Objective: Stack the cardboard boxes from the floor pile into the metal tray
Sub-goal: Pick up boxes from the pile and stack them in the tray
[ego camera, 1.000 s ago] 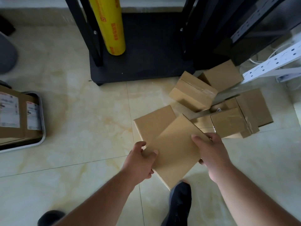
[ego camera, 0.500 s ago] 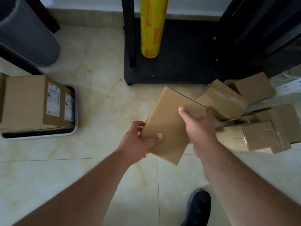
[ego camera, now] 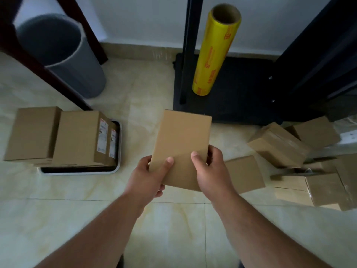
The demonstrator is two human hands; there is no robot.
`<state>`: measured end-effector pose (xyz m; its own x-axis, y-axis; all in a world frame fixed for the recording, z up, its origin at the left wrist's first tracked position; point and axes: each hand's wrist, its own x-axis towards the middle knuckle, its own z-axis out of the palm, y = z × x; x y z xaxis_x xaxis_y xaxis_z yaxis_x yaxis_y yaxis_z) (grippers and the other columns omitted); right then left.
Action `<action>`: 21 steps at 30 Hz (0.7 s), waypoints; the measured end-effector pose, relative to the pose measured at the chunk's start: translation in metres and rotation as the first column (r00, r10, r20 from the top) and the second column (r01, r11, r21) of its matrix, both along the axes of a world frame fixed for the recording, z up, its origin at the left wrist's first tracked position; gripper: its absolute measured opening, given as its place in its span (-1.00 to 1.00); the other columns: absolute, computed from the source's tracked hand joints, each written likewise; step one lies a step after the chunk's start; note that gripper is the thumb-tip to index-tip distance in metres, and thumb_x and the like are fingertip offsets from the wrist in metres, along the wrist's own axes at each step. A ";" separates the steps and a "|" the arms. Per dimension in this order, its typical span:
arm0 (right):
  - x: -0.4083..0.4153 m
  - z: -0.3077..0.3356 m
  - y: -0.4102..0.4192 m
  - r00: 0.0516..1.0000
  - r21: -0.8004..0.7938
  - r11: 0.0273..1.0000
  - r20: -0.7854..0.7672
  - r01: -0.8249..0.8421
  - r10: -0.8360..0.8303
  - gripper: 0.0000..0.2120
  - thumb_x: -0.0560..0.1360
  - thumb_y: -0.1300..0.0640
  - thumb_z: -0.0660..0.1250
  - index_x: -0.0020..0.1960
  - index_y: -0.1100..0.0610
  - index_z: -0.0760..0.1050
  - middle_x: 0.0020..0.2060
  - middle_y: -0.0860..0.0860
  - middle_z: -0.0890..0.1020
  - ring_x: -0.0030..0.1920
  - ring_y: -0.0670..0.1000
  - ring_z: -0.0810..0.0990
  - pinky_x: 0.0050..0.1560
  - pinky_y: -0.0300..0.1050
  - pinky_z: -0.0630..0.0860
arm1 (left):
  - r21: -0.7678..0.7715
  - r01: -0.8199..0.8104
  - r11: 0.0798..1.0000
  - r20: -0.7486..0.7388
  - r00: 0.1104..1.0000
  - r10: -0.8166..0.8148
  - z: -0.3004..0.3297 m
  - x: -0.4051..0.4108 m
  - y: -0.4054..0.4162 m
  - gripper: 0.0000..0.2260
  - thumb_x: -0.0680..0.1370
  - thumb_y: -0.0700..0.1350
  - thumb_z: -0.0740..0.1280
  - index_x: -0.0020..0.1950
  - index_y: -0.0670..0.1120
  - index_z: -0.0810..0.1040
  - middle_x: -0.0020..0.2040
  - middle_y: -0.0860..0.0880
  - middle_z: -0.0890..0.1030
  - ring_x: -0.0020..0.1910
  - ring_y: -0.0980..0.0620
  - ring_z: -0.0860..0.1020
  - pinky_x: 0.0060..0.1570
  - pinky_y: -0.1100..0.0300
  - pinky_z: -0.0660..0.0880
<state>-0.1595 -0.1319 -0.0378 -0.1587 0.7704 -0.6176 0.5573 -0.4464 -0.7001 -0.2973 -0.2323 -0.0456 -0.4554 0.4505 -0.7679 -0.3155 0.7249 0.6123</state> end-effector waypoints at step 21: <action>-0.184 0.031 -0.094 0.962 -0.052 0.965 -0.105 -0.257 0.250 -0.69 0.65 -0.07 0.27 0.38 -0.11 0.40 0.14 -0.18 0.60 0.09 -0.13 0.60 0.11 -0.06 0.55 | 0.075 -0.291 0.954 -0.132 0.945 0.298 0.033 -0.159 -0.117 -0.50 0.52 0.27 0.45 0.32 0.02 0.47 0.04 0.03 0.65 -0.12 -0.01 0.67 -0.10 0.09 0.60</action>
